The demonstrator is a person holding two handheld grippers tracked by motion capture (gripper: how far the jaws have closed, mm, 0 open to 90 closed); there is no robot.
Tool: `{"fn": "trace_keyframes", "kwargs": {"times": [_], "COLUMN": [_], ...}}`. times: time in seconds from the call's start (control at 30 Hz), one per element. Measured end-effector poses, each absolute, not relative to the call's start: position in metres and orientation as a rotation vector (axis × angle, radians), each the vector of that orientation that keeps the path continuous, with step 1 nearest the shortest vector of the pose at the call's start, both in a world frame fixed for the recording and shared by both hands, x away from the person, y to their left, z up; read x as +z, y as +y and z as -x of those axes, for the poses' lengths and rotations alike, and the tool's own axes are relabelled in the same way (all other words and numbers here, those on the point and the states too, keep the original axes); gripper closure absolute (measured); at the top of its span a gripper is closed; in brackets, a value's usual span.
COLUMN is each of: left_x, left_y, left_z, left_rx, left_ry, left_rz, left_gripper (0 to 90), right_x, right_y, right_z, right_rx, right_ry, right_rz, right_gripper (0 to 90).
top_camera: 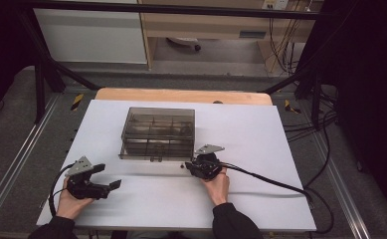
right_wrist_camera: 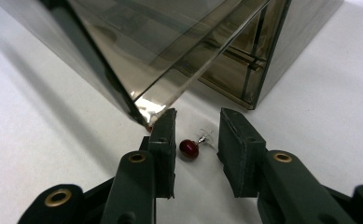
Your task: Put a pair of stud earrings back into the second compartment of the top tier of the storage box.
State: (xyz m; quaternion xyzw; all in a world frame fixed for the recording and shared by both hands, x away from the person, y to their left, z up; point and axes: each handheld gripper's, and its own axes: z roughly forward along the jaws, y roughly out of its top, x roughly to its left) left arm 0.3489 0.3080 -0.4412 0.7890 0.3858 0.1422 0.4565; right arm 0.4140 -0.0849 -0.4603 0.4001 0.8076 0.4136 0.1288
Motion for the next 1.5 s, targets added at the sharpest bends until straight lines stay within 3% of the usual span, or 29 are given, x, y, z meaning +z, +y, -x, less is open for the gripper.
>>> {"fn": "trace_keyframes", "kwargs": {"times": [0.23,0.9,1.5], "left_x": [-0.441,-0.441,-0.440], "left_y": [0.308,0.309,0.308], "left_z": [-0.349,-0.349,-0.348], "left_rx": [0.352,0.354,0.359], "left_ry": [0.949,0.949,0.948], "left_rz": [-1.945,-1.945,-1.945], "left_gripper": [5.4,5.5,5.4], "right_x": [-0.460,-0.451,-0.419], "right_y": [-0.085,-0.090,-0.104], "right_z": [-0.413,-0.406,-0.373], "right_rx": [1.187,1.180,1.237], "right_ry": [2.347,2.393,2.433], "right_rz": [-1.160,-1.136,-1.069], "right_gripper": [73.0,74.1,74.2]}}
